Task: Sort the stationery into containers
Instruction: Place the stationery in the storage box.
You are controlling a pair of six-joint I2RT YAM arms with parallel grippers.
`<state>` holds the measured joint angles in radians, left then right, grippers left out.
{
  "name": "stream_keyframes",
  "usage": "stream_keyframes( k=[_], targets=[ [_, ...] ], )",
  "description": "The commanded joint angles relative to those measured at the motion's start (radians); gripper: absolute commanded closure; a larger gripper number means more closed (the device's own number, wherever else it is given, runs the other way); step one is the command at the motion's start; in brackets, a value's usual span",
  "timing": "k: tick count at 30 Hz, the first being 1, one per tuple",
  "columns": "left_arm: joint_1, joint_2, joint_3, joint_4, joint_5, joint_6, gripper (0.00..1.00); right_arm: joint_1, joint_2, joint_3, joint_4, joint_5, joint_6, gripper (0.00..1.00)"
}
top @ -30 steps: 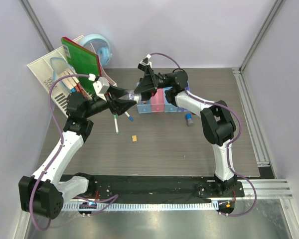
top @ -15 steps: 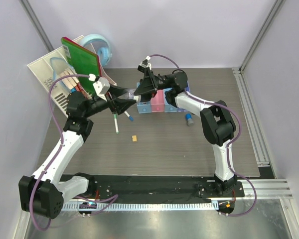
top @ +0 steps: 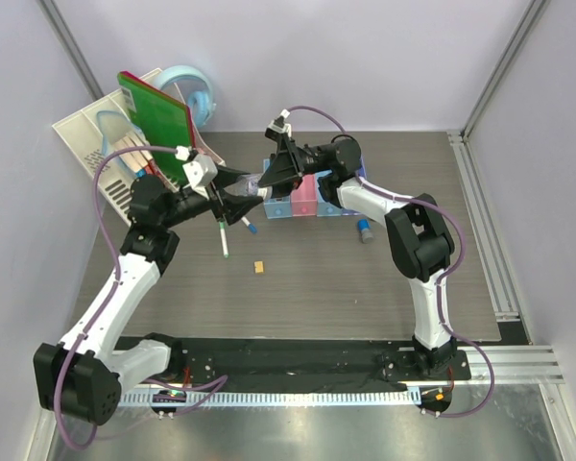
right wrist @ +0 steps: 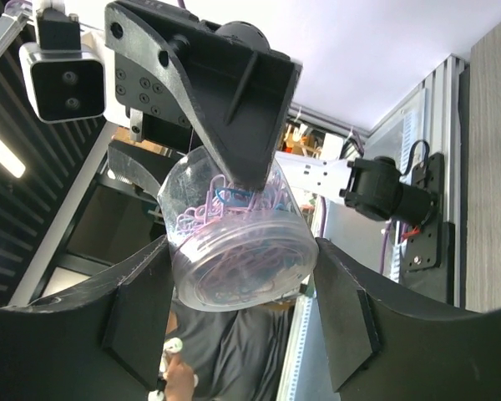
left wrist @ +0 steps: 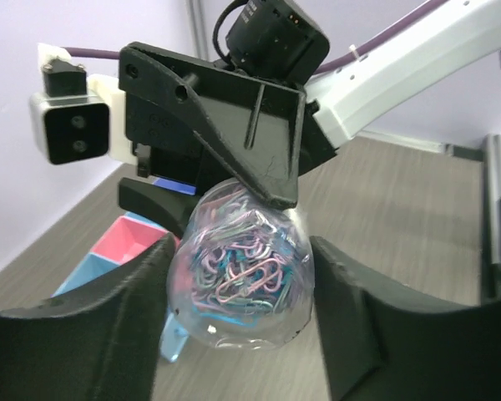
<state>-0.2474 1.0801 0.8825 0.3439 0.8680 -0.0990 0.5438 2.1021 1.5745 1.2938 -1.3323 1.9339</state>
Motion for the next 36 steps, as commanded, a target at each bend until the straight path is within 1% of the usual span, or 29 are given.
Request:
stream_keyframes(
  k=[1,2,3,4,9,11,12,14,17,18,19,20,21,23,26,28,29,30,32,33,34,35,36],
  targets=[
    [0.019,-0.008,-0.028,-0.128,-0.119,0.200,0.28,0.010,-0.137,0.027,0.358,-0.038,0.031,0.60],
    [0.020,-0.011,-0.048,-0.134,-0.129,0.208,0.21,0.008,-0.140,0.028,0.358,-0.039,0.028,0.60],
    [0.020,-0.019,-0.057,-0.140,-0.144,0.219,0.05,0.007,-0.143,0.030,0.352,-0.039,0.025,0.61],
    [0.020,-0.023,-0.063,-0.149,-0.152,0.241,0.00,0.004,-0.142,0.030,0.349,-0.039,0.020,0.62],
    [0.020,-0.042,-0.102,-0.180,-0.204,0.268,0.00,-0.004,-0.142,0.042,0.312,-0.048,-0.013,0.62],
    [0.020,-0.051,-0.100,-0.216,-0.271,0.277,0.00,-0.007,-0.136,0.064,0.289,-0.073,-0.036,0.65],
    [0.020,-0.054,-0.099,-0.233,-0.302,0.286,0.00,-0.011,-0.131,0.074,0.233,-0.091,-0.088,0.67],
    [0.020,-0.065,-0.096,-0.297,-0.363,0.307,0.00,-0.031,-0.111,0.107,0.178,-0.123,-0.128,0.69],
    [0.020,-0.086,-0.111,-0.374,-0.399,0.354,0.00,-0.073,-0.050,0.159,0.212,-0.123,-0.086,0.69],
    [0.020,-0.094,-0.119,-0.385,-0.400,0.367,0.00,-0.100,-0.031,0.176,0.279,-0.123,-0.063,0.70],
    [0.020,-0.101,-0.131,-0.393,-0.396,0.370,0.00,-0.113,-0.015,0.217,0.323,-0.125,0.006,0.70],
    [0.019,-0.108,-0.145,-0.408,-0.390,0.374,0.00,-0.122,0.019,0.240,0.350,-0.126,0.026,0.71],
    [0.020,-0.112,-0.148,-0.416,-0.389,0.377,0.00,-0.140,0.030,0.258,0.381,-0.127,0.043,0.73],
    [0.020,-0.112,-0.149,-0.434,-0.396,0.377,0.00,-0.159,0.041,0.286,0.381,-0.119,0.039,0.75],
    [0.019,-0.117,-0.146,-0.437,-0.402,0.366,0.00,-0.203,0.036,0.309,0.378,-0.065,0.022,0.75],
    [0.020,-0.114,-0.140,-0.434,-0.393,0.354,0.00,-0.237,0.004,0.305,0.310,-0.016,-0.024,0.75],
    [0.020,-0.112,-0.137,-0.431,-0.388,0.341,0.00,-0.249,-0.020,0.297,0.267,0.001,-0.126,0.75],
    [0.020,-0.111,-0.132,-0.431,-0.382,0.338,0.00,-0.264,-0.069,0.285,0.140,0.018,-0.189,0.75],
    [0.020,-0.111,-0.129,-0.433,-0.368,0.334,0.00,-0.304,-0.129,0.260,-0.026,0.067,-0.356,0.74],
    [0.020,-0.109,-0.126,-0.436,-0.365,0.337,0.00,-0.317,-0.158,0.257,-0.245,0.082,-0.563,0.74],
    [0.019,-0.112,-0.120,-0.444,-0.363,0.343,0.00,-0.329,-0.218,0.266,-0.380,0.116,-0.679,0.74],
    [0.020,-0.112,-0.116,-0.456,-0.366,0.350,0.00,-0.346,-0.241,0.283,-0.533,0.145,-0.802,0.74],
    [0.020,-0.112,-0.113,-0.462,-0.371,0.354,0.00,-0.350,-0.263,0.307,-0.856,0.172,-1.078,0.74]
  ],
)
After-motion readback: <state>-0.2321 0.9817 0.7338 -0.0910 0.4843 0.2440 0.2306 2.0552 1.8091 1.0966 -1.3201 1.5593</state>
